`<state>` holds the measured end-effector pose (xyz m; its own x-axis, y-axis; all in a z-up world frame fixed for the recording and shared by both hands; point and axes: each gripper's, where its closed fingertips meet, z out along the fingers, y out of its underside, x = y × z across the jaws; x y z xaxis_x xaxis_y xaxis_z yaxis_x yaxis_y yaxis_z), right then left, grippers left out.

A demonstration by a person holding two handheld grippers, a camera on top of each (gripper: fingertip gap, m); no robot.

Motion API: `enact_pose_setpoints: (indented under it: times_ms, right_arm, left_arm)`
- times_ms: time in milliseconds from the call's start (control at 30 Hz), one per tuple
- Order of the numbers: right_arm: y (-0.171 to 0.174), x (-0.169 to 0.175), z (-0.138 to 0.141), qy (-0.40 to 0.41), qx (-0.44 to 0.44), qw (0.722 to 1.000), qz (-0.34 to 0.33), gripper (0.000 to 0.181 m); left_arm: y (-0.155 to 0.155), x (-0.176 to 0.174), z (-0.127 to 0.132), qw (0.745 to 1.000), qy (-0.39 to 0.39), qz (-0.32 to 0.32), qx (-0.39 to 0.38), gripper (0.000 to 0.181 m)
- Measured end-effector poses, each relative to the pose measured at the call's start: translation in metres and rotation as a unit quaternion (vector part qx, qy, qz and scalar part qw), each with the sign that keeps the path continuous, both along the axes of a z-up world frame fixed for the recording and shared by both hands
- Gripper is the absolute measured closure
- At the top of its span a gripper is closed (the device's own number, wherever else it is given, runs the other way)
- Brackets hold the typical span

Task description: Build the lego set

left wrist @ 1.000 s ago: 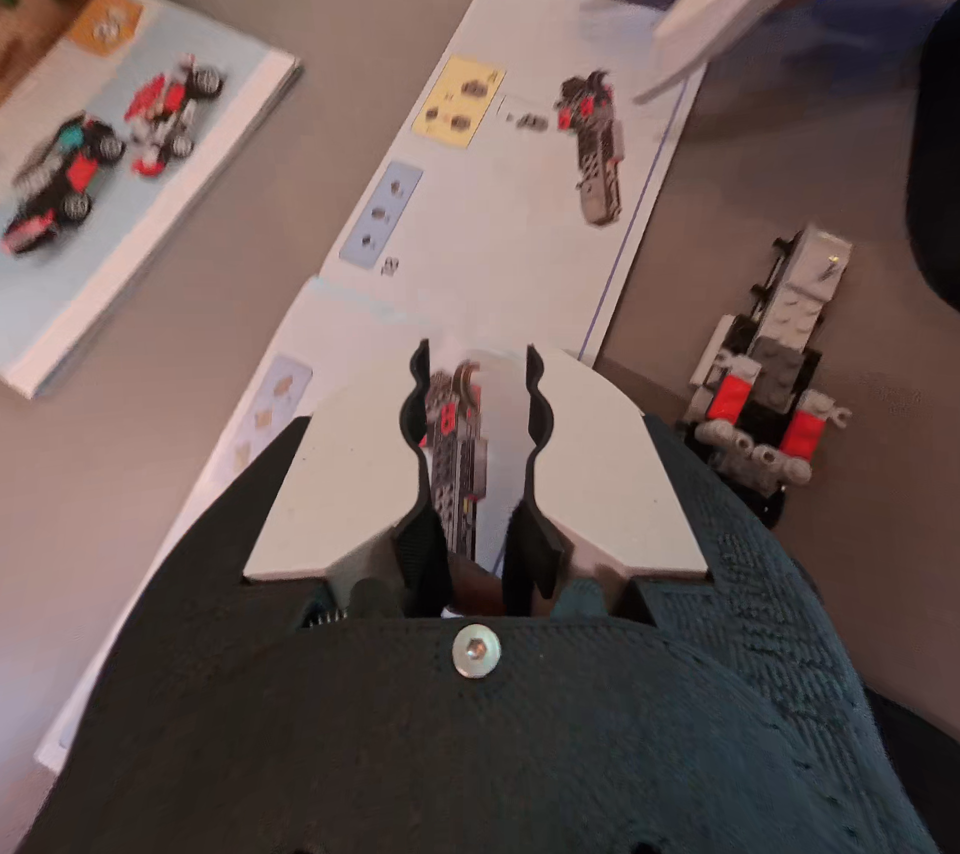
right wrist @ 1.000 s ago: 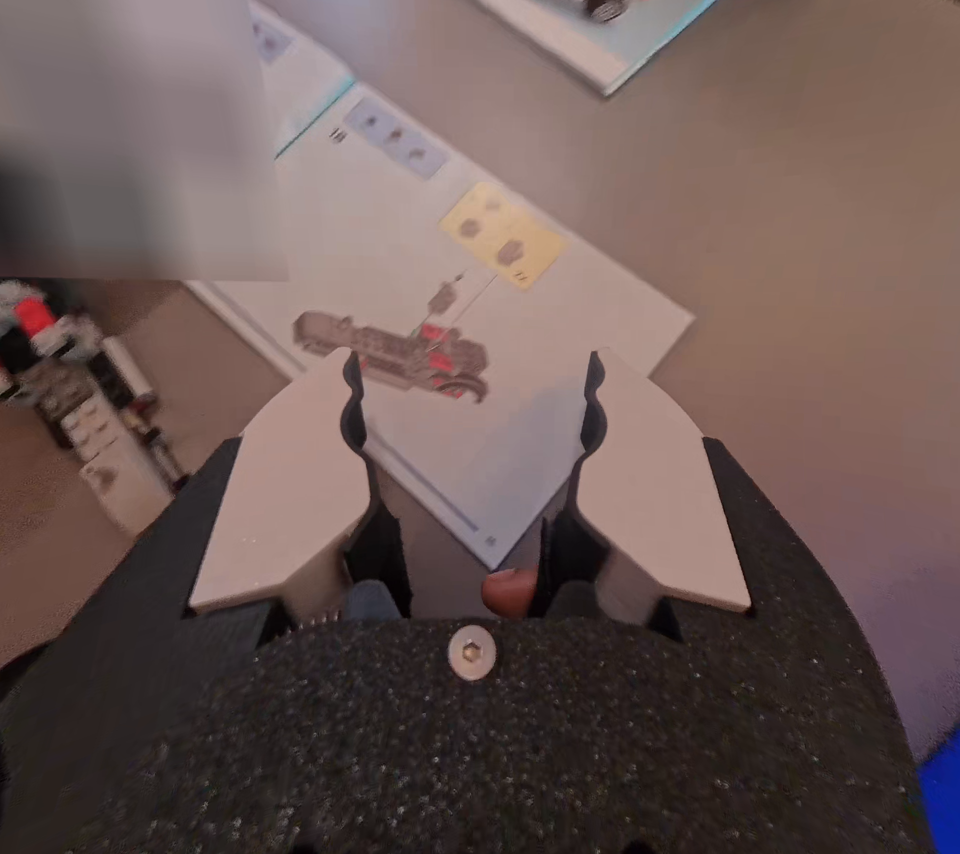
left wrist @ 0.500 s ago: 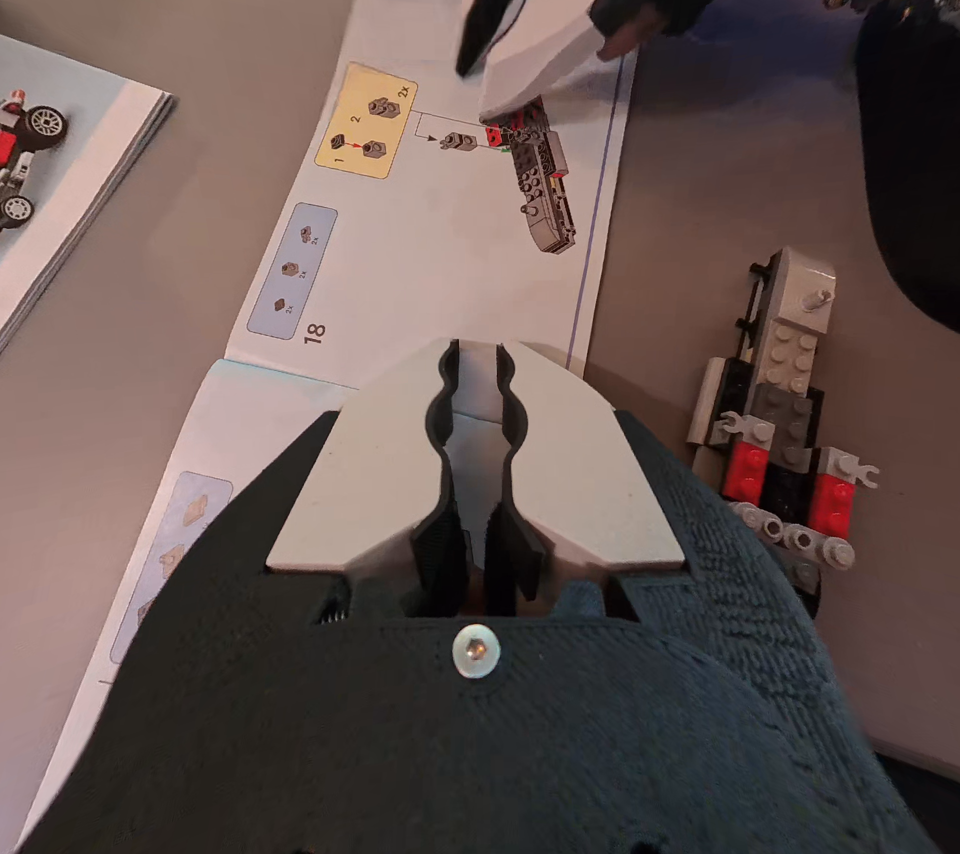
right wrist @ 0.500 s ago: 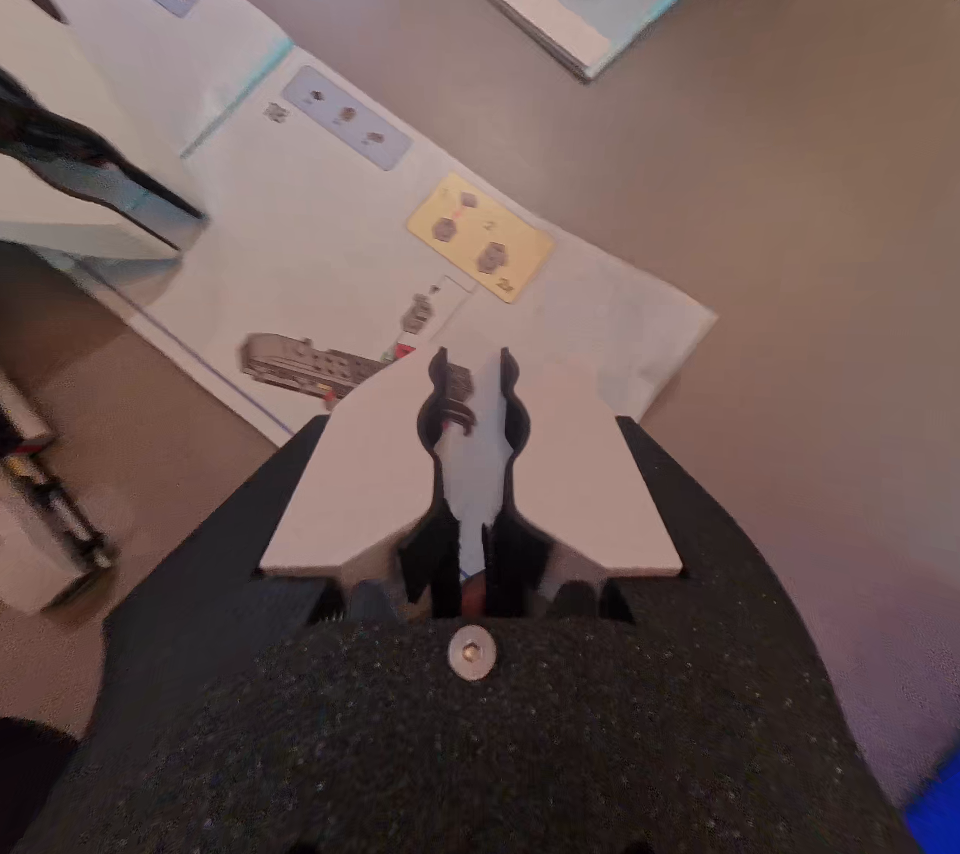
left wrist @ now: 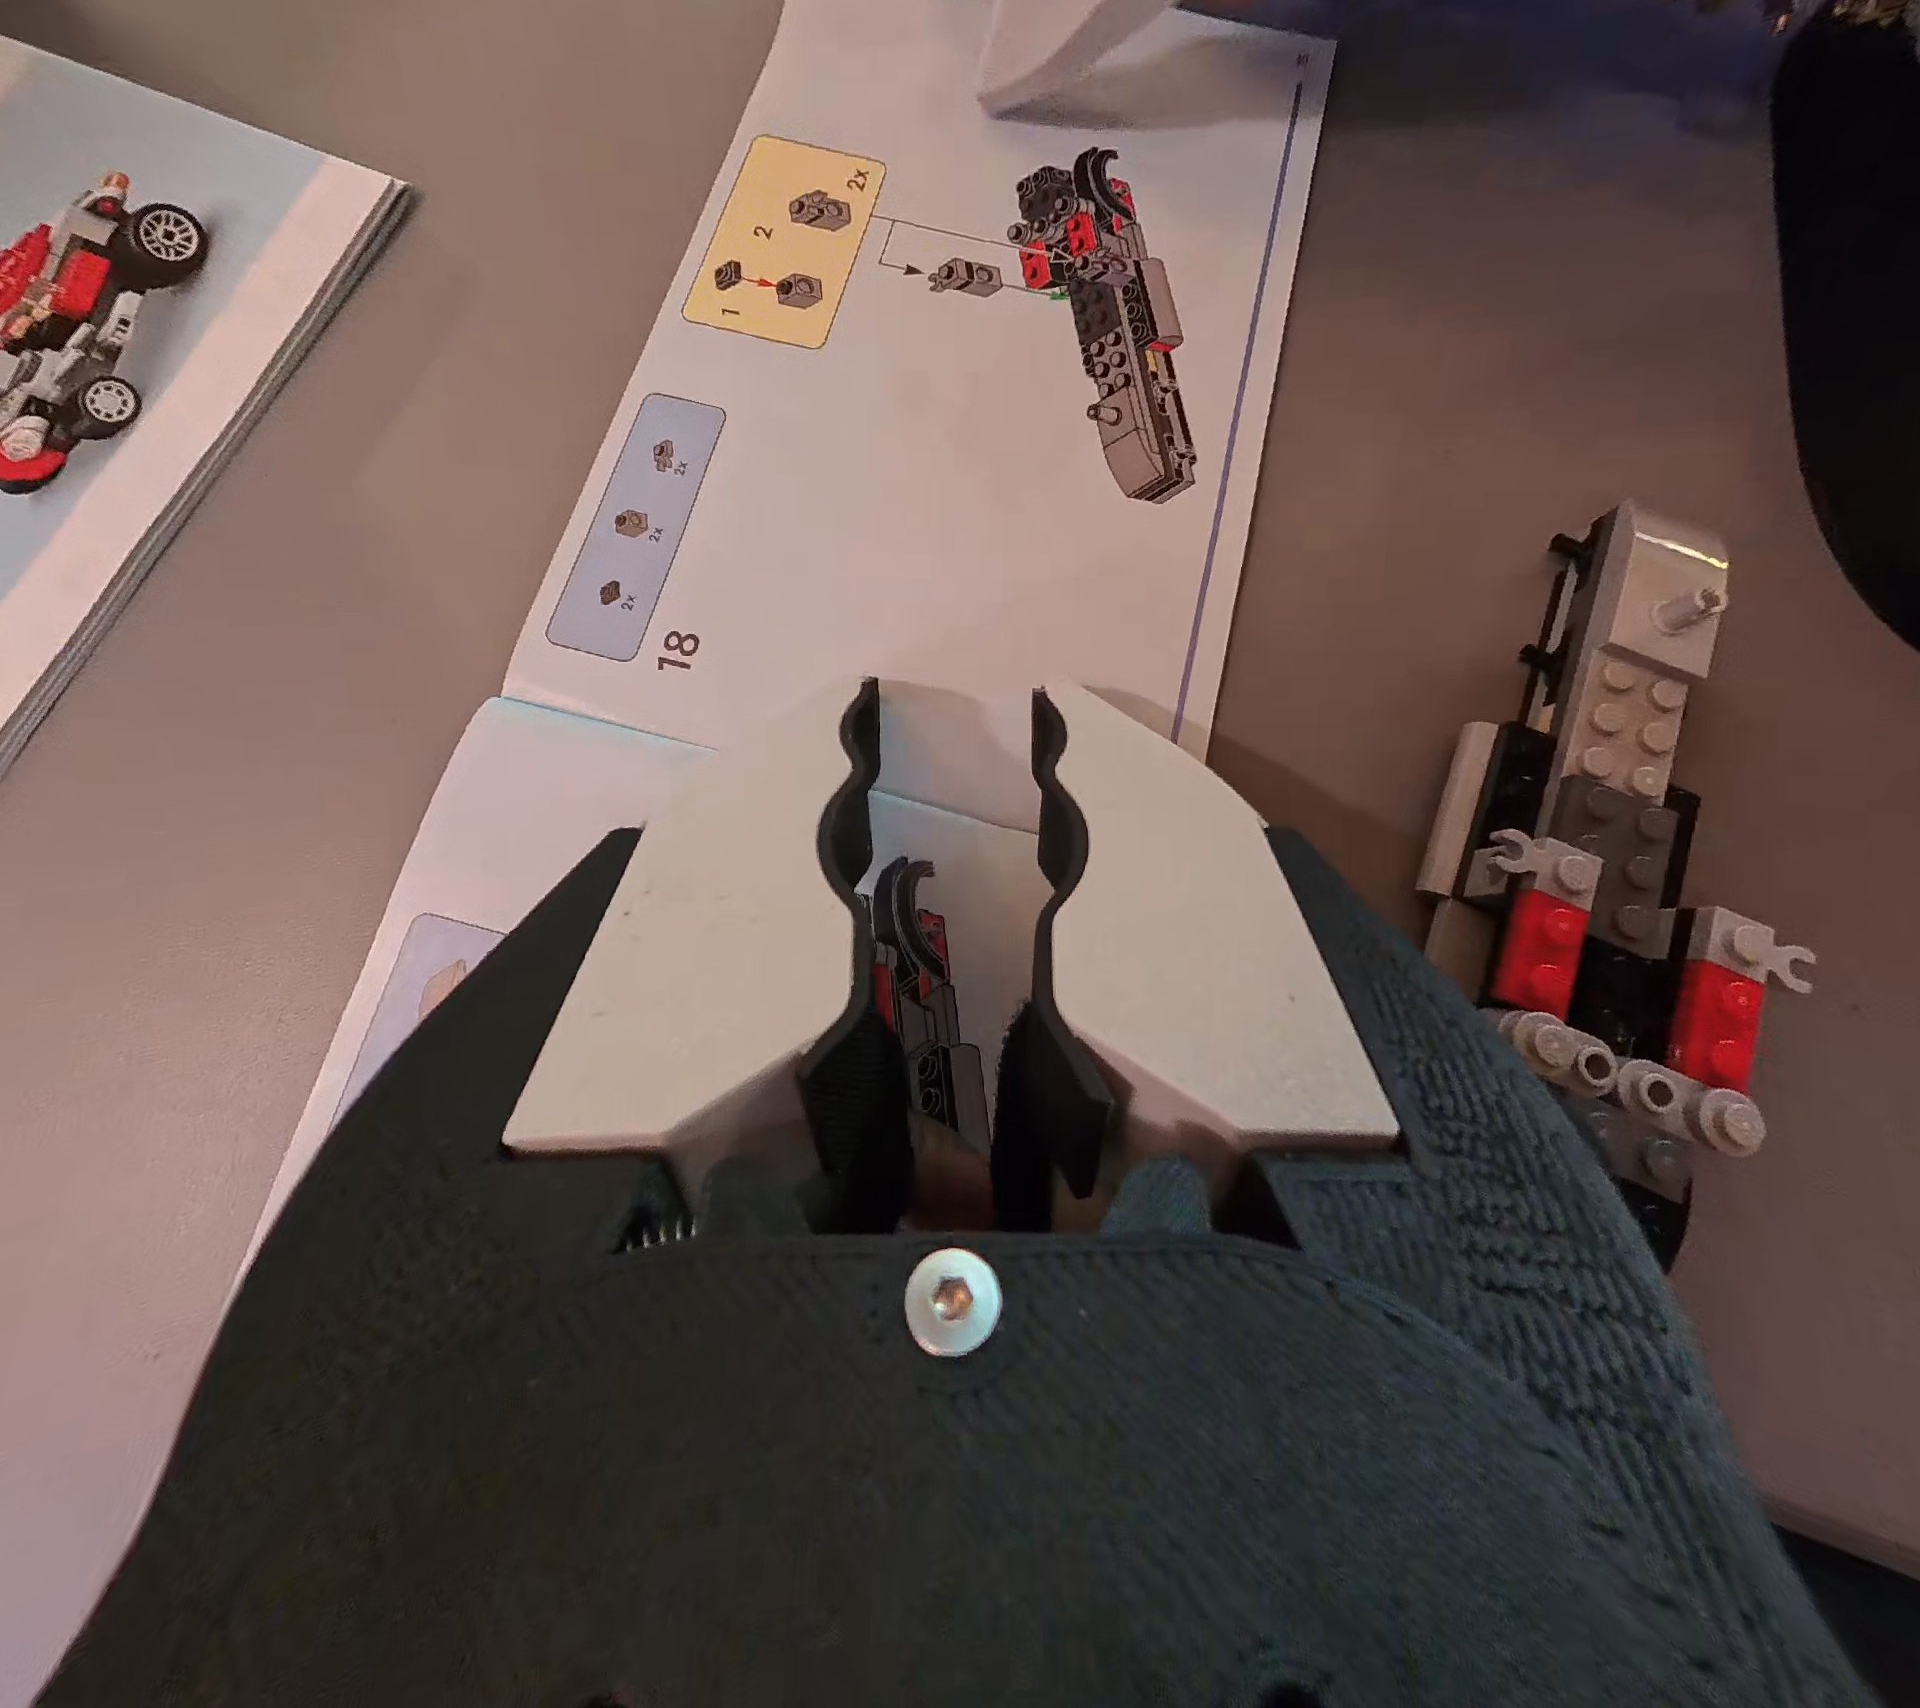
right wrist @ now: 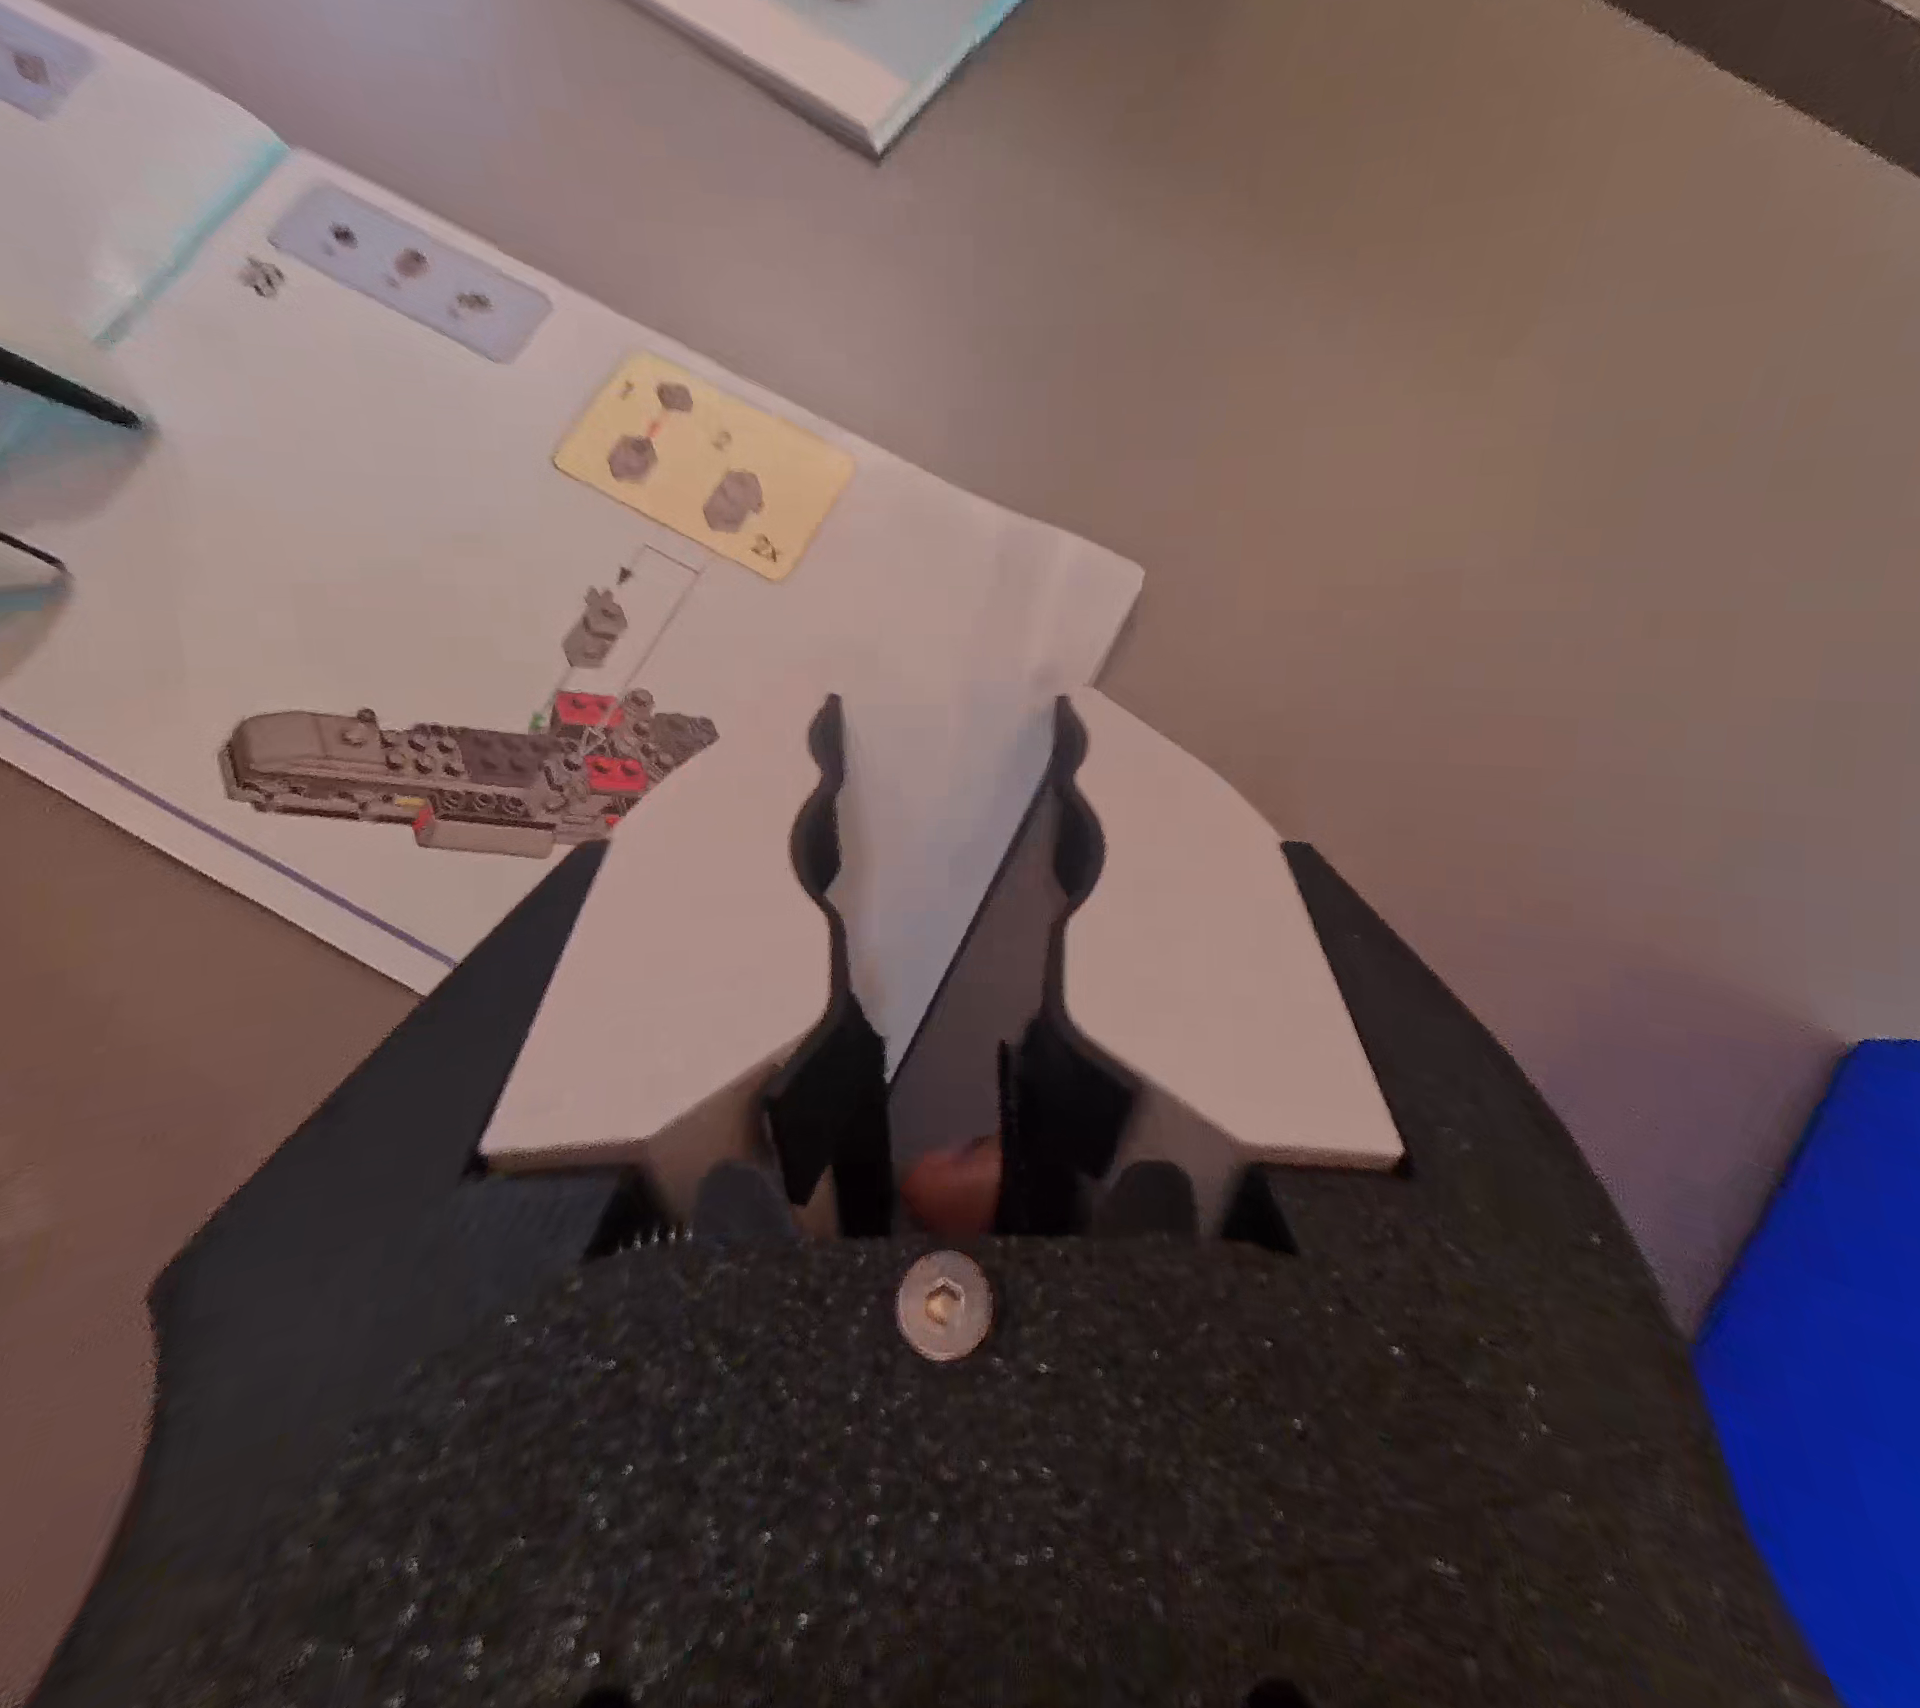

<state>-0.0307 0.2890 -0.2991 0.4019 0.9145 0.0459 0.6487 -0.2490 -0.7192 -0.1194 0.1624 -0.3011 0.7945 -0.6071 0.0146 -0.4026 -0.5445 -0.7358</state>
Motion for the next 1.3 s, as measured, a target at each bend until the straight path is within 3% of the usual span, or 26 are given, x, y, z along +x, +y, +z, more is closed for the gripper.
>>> enact_pose_setpoints:
  times_ms: [67, 133, 267, 333, 400, 433, 500, 567, 700, 933, 1067, 1167, 1300]
  right_arm:
    - [-0.004, -0.002, -0.001, 0.007, -0.013, 1.000, 0.015, 0.167]
    - [-0.008, -0.004, -0.002, 0.009, -0.011, 0.999, 0.029, 0.176]
    - [-0.016, -0.008, -0.001, 0.012, -0.021, 0.998, 0.053, 0.180]
    - [-0.009, -0.007, 0.010, 0.035, -0.003, 0.999, 0.030, 0.177]
    - [0.004, 0.000, 0.019, 0.040, 0.027, 0.999, -0.007, 0.148]
    - [0.008, 0.003, 0.016, 0.026, 0.026, 0.999, -0.020, 0.134]
    - [0.003, 0.005, 0.000, 0.001, -0.013, 1.000, -0.014, 0.132]
    - [-0.001, 0.002, -0.003, 0.016, -0.041, 0.999, -0.015, 0.137]
    - [0.008, 0.009, -0.001, -0.018, 0.022, 1.000, -0.014, 0.163]
    - [0.010, 0.008, 0.015, -0.024, 0.102, 0.994, -0.001, 0.178]
    - [0.004, 0.002, 0.026, 0.002, 0.126, 0.992, 0.023, 0.179]
    - [-0.010, -0.010, 0.042, 0.045, 0.147, 0.985, 0.078, 0.180]
    - [-0.047, -0.030, 0.061, 0.127, 0.121, 0.969, 0.174, 0.180]
  left_arm:
    - [0.000, 0.000, 0.000, 1.000, -0.003, 0.001, -0.001, 0.153]
    - [0.000, 0.000, 0.000, 1.000, -0.001, 0.002, 0.001, 0.153]
    - [0.000, 0.000, 0.000, 1.000, 0.002, 0.002, 0.004, 0.153]
    - [0.000, 0.000, 0.000, 1.000, 0.001, 0.002, 0.004, 0.153]
    - [0.000, 0.000, 0.000, 1.000, 0.002, 0.002, 0.004, 0.153]
    - [0.000, 0.000, 0.000, 1.000, 0.002, 0.002, 0.005, 0.153]
    - [0.000, 0.000, 0.000, 1.000, 0.002, 0.002, 0.005, 0.153]
    - [0.000, 0.000, 0.000, 1.000, 0.000, 0.004, 0.003, 0.153]
    - [0.000, 0.000, 0.000, 1.000, 0.000, 0.001, 0.003, 0.154]
    - [0.000, 0.000, 0.000, 1.000, 0.002, 0.000, 0.005, 0.154]
    - [0.000, 0.000, 0.000, 1.000, 0.001, 0.001, 0.004, 0.153]
    - [0.002, -0.002, 0.002, 1.000, 0.002, 0.009, 0.009, 0.151]
    - [0.014, -0.004, 0.031, 0.994, -0.071, 0.046, 0.063, 0.151]
